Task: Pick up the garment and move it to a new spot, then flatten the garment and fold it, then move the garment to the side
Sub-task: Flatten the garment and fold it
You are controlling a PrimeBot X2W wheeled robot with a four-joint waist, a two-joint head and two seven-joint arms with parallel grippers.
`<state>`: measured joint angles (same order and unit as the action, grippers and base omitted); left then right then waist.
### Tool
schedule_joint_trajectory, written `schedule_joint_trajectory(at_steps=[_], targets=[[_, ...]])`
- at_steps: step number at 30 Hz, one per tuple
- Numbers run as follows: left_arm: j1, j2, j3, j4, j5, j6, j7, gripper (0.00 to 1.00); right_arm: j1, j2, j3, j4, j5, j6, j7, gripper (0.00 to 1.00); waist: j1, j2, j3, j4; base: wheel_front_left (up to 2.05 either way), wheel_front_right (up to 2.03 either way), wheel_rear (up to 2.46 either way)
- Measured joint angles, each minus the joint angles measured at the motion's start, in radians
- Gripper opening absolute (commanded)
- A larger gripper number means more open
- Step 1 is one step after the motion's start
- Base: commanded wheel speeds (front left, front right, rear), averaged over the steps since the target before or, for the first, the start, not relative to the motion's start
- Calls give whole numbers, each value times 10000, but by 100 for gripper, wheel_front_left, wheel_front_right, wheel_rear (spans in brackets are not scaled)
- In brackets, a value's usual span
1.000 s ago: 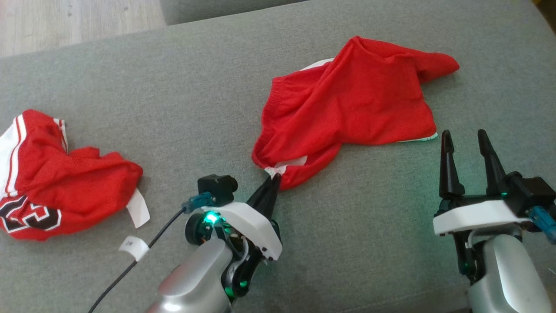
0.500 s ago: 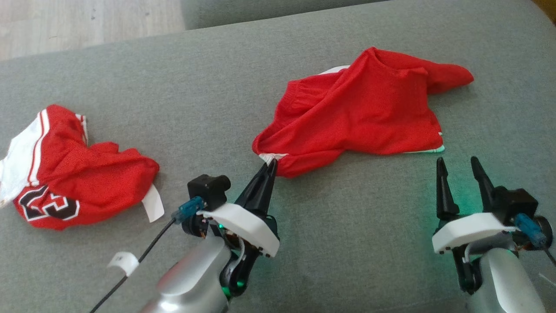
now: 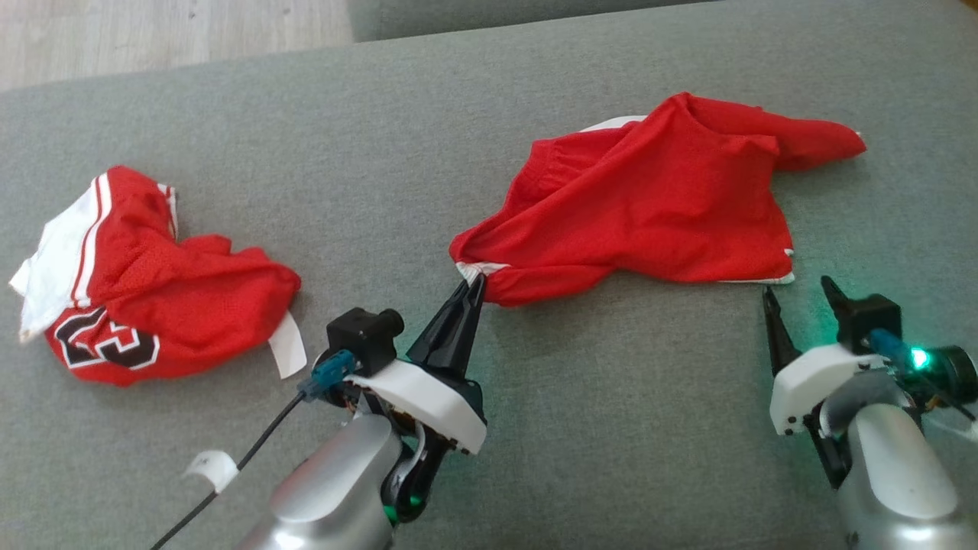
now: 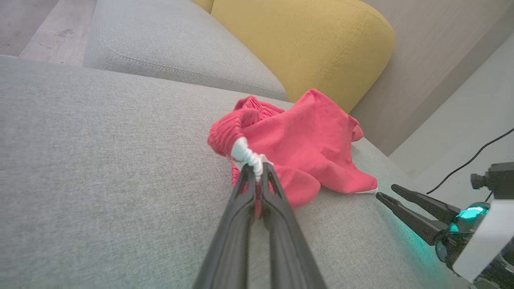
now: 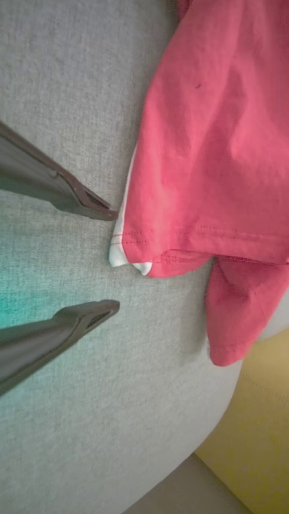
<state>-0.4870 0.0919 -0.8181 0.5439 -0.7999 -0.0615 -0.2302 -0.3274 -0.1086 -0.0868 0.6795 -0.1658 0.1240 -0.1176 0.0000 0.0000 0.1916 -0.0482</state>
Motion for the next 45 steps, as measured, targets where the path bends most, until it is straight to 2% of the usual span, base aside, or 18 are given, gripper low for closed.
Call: schedule_joint_trajectory(at_steps=[13,14,16,17,18,19,27,34,39,45], targets=[[-309,-27,-56,17,0,-8,-13,0,-1032,-577,849,1114,-295,0,211,100,0,0,298,223,0,0,0],[-310,-27,-65,25,0,-12,-13,0,-1072,-591,861,1162,-293,0,209,95,0,0,302,231,0,0,0],[-312,-35,-77,42,0,-15,-13,0,-1149,-600,922,1283,-290,0,192,46,0,0,301,247,0,0,0],[-314,-35,-79,63,-2,-15,-13,0,-1157,-600,980,1331,-290,2,151,29,0,0,292,250,0,0,0],[-314,-35,-79,86,-2,-15,-15,0,-1157,-598,1051,1392,-288,2,115,23,0,0,282,251,0,0,0],[-315,-35,-79,102,-2,-15,-19,0,-1155,-598,1101,1440,-280,2,109,0,0,0,267,245,0,0,0],[-314,8,-44,290,-2,-15,-100,0,-1148,-667,1528,1645,21,2,123,0,0,0,22,56,0,0,0],[-306,474,-125,339,458,-6,-107,0,-1124,-1202,2483,1304,978,2,533,0,0,0,-389,-161,0,0,0],[-243,890,-247,332,857,0,-150,0,-1118,-1822,3290,251,2082,2,1089,0,-1,0,-747,-276,0,0,0],[-204,1469,-428,174,1496,100,-180,0,-1095,-2738,4031,-1674,3453,2,2050,0,-1,0,-1216,-375,0,0,0]])
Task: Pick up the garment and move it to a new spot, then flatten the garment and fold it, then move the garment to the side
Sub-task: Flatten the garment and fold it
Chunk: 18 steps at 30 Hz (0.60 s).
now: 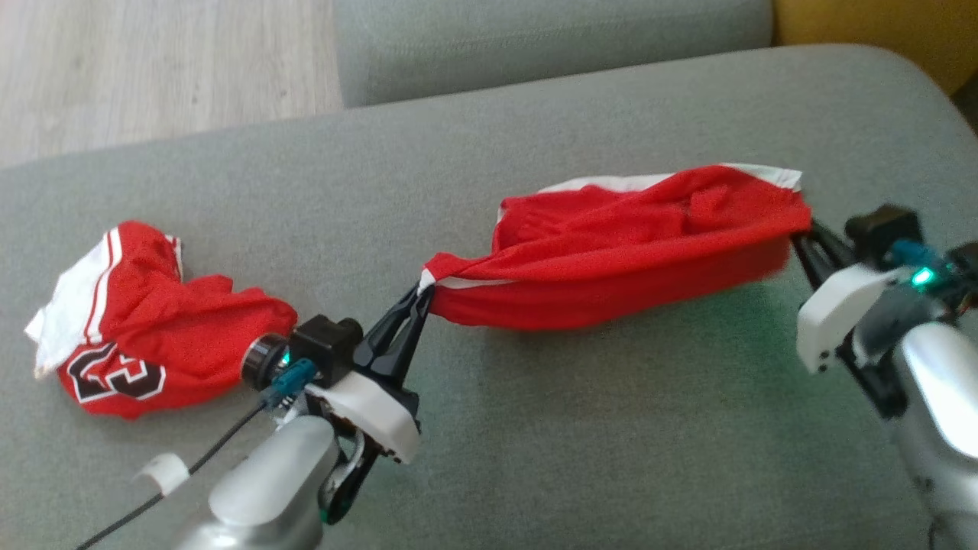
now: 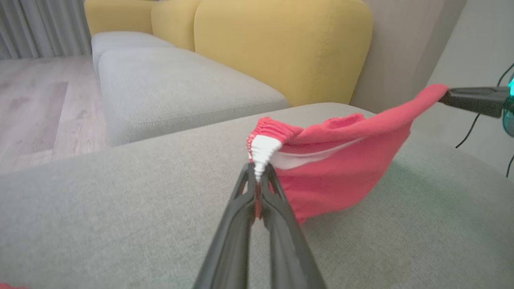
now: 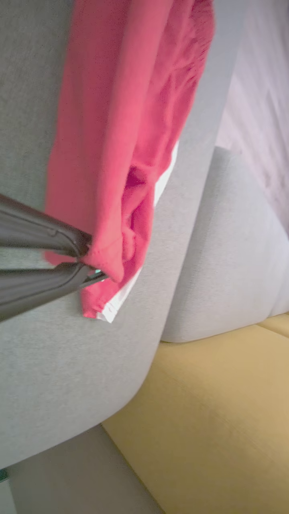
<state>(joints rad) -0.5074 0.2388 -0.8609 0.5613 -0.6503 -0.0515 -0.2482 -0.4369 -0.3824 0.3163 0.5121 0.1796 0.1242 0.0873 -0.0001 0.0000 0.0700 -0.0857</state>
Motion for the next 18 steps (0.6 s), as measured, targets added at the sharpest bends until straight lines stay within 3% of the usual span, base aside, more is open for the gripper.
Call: schedule_joint_trajectory(at_steps=[9,14,18], targets=[[-32,598,261,-1141,-215,-215,61,0,-59,-769,-19,-2445,1292,0,1168,0,0,0,-569,-82,0,0,0],[-518,1043,926,-2219,-907,-368,537,0,-514,-732,-309,-3227,1684,0,1467,0,0,0,-727,55,0,0,0],[-1446,1358,1542,-3083,-1145,-180,826,0,-1353,-566,-679,-3515,1708,0,1271,0,0,0,-852,168,0,0,0]])
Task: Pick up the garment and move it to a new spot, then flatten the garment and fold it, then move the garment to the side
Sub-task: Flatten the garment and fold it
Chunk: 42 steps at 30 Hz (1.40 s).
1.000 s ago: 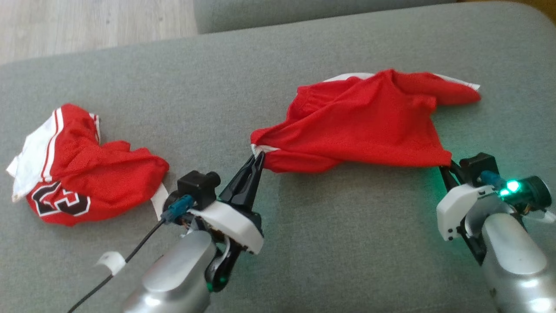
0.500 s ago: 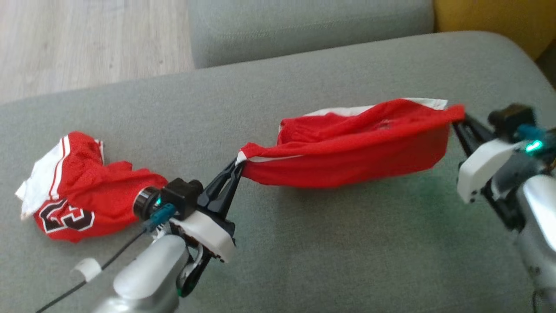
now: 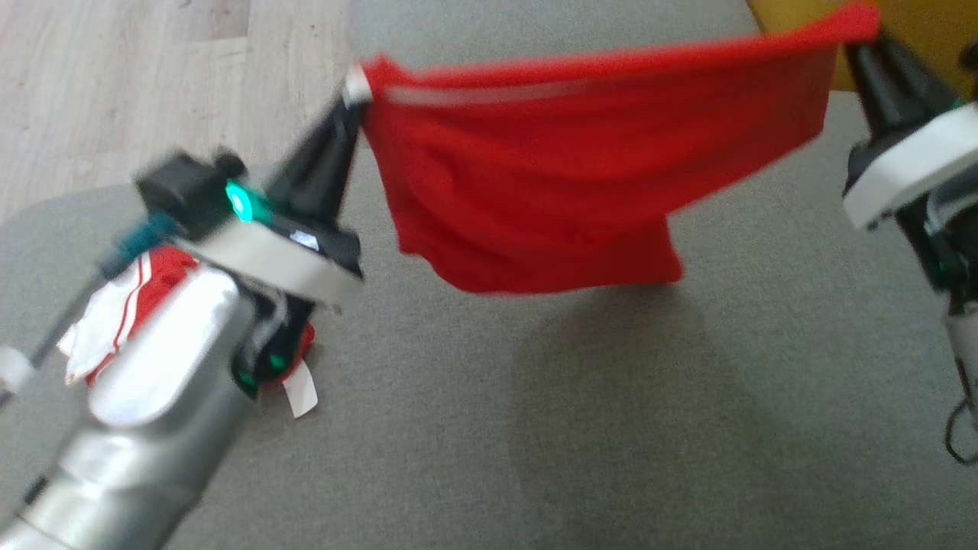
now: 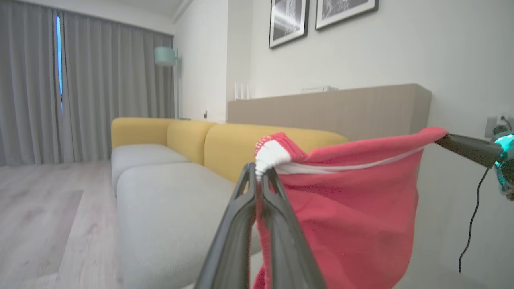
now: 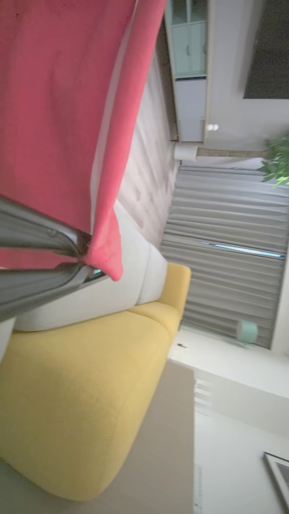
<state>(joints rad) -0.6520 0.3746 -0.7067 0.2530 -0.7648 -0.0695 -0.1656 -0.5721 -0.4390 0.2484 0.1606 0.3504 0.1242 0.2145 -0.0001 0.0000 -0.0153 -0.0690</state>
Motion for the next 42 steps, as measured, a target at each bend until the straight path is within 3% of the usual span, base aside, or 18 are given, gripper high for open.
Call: schedule_joint_trajectory(at_steps=[7,13,15,18,22,26,30,38,42], targets=[[-562,345,585,-1162,-73,777,313,0,-416,617,-343,-151,-201,0,-604,0,0,0,-281,105,0,0,0],[109,717,619,-2573,-84,1511,642,0,85,819,-734,-876,-268,0,-646,0,0,0,-465,88,0,0,0],[852,757,802,-3421,-466,2013,819,0,630,976,-1081,-1448,-282,0,-430,0,0,0,-483,51,0,0,0],[1228,882,918,-4172,-579,2433,1080,0,1080,1170,-1398,-2000,-453,0,-67,0,0,0,-401,20,0,0,0],[1194,953,986,-4485,-702,2648,1386,0,1125,1365,-1668,-2355,-708,0,339,0,0,0,-154,-31,0,0,0],[659,915,1014,-3921,-945,2552,1776,0,747,1496,-1632,-1954,-792,0,548,0,0,0,272,-100,0,0,0],[-985,700,1187,-2644,-1097,2048,2102,0,-1104,1429,-1365,-708,-989,0,316,0,3,0,1067,-175,0,0,0],[-5151,-161,1616,1047,-732,924,1476,0,-6116,1603,-955,3218,-1528,0,-1776,0,6,-1,3090,-322,0,0,0],[-6536,-639,1703,2466,-508,395,679,0,-7540,1873,-1087,4936,-1973,2,-2989,0,6,-1,3940,-359,0,0,0]])
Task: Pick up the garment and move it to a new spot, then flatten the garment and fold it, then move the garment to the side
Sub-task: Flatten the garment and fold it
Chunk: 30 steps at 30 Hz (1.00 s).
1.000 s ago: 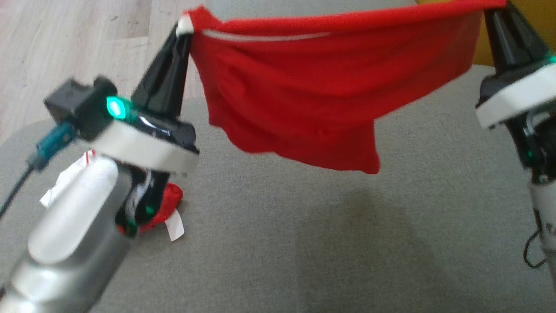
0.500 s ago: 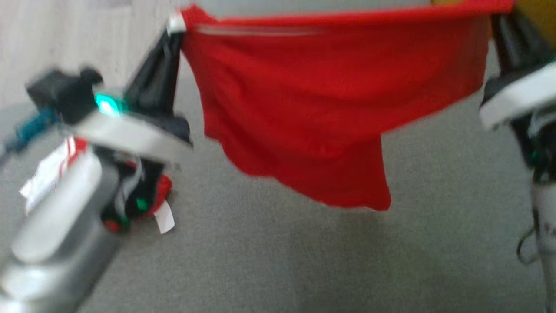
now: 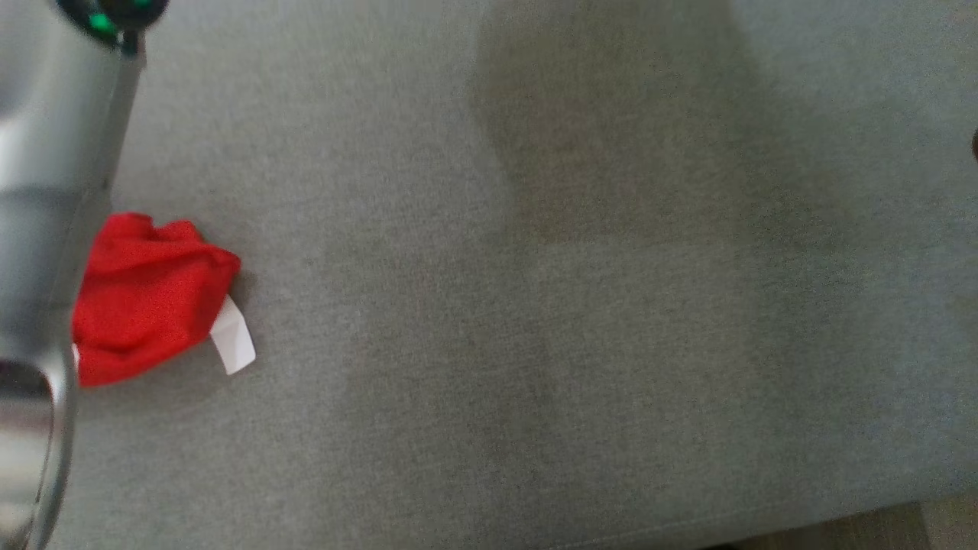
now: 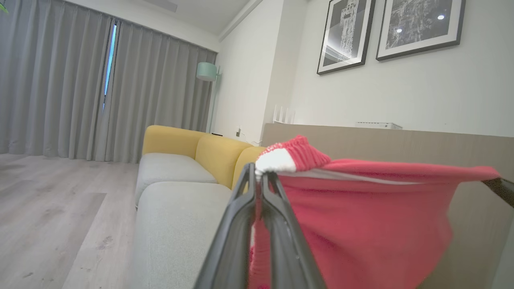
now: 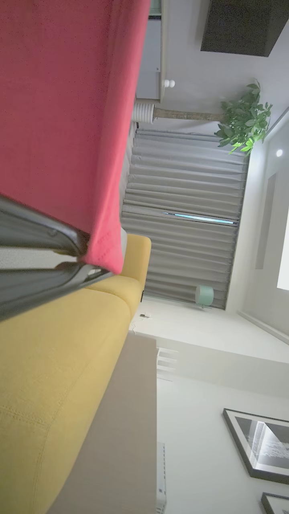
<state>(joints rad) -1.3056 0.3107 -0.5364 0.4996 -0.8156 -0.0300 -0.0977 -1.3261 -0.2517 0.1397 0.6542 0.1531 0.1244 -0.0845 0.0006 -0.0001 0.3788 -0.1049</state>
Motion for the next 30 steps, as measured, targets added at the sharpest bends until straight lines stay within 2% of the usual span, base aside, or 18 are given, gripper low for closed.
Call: schedule_joint_trajectory(at_steps=[4,9,15,18,23,30], targets=[[-319,-589,36,1116,-2,-451,-685,0,-321,240,-259,1442,-144,0,-757,0,-1,0,606,50,0,0,0],[92,-1185,-245,2086,-157,-811,-1081,0,-12,291,-44,2993,-109,0,-972,0,-5,0,917,330,0,0,0],[1302,-1361,-951,2545,-324,-949,-1221,0,964,240,748,4146,311,0,-872,0,-5,0,777,510,0,0,0],[2109,-1371,-1476,2529,-581,-1014,-1239,0,1526,61,1465,4523,757,0,-401,0,-7,0,554,567,0,0,0],[3310,-1200,-2357,1883,-1152,-1022,-1214,0,2373,-485,2846,4372,1939,0,512,0,-8,0,23,634,0,0,0],[4764,-589,-3342,1070,-1457,-1024,-1081,0,3777,-1710,4748,2909,4013,0,2048,0,-8,1,-909,674,0,0,0]])
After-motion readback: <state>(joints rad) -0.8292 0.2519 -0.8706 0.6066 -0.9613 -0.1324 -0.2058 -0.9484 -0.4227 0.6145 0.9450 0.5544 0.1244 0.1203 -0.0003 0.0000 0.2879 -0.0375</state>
